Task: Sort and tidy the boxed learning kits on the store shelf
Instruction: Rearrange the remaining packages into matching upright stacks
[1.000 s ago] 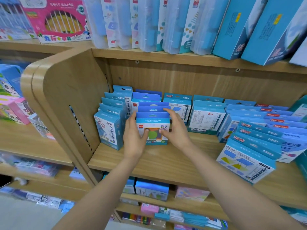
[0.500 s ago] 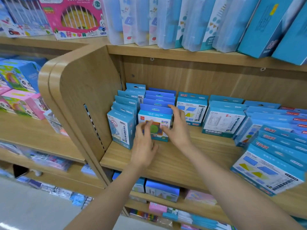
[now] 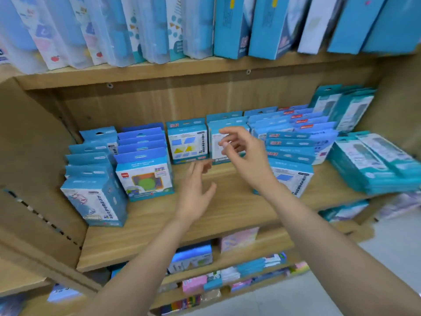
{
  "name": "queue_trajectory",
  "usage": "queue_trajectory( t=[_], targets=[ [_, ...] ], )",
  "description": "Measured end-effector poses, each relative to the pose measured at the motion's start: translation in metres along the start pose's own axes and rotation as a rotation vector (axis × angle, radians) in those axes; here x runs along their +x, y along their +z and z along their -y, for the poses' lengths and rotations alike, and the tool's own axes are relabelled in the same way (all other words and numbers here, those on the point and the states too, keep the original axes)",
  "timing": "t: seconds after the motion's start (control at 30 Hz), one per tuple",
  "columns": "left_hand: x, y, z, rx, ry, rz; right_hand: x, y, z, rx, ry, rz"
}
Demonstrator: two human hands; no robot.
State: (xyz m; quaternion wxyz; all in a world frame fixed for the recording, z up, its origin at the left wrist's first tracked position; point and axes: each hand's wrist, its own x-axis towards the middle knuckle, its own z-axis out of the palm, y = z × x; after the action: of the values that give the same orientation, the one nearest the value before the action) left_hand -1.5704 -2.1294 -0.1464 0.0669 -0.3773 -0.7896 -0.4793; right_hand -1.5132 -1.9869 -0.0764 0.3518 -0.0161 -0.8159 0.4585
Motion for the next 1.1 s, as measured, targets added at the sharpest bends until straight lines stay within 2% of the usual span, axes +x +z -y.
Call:
queue_trajectory(
  t=[0.23, 0.3, 0.37, 0.47, 0.53, 0.9, 1.0, 1.1],
  targets=[
    [0.020, 0.081, -0.042, -0.211, -0.188, 0.250, -0.054, -0.106, -0.034, -0.176, 0.037, -0.358],
    [0.023, 0.094, -0.049, -0.251, -0.261, 0.261, -0.067, -0.125, -0.055, -0.248, 0.146, -0.310],
    [0.026, 0.104, -0.053, -0.273, -0.290, 0.272, -0.074, -0.138, -0.071, -0.255, 0.317, -0.166],
    [0.032, 0.114, -0.061, -0.345, -0.330, 0.281, -0.073, -0.148, -0.081, -0.045, 0.558, 0.097],
    [0.033, 0.119, -0.070, -0.382, -0.361, 0.294, -0.069, -0.153, -0.089, 0.073, 0.622, 0.182],
    [0.035, 0.128, -0.077, -0.444, -0.402, 0.145, -0.055, -0.148, -0.115, 0.055, 0.531, 0.192],
    [0.041, 0.126, -0.075, -0.454, -0.403, 0.198, -0.050, -0.148, -0.115, 0.057, 0.528, 0.242],
    [0.039, 0.123, -0.069, -0.437, -0.437, 0.157, -0.049, -0.146, -0.114, 0.052, 0.516, 0.251]
  ],
)
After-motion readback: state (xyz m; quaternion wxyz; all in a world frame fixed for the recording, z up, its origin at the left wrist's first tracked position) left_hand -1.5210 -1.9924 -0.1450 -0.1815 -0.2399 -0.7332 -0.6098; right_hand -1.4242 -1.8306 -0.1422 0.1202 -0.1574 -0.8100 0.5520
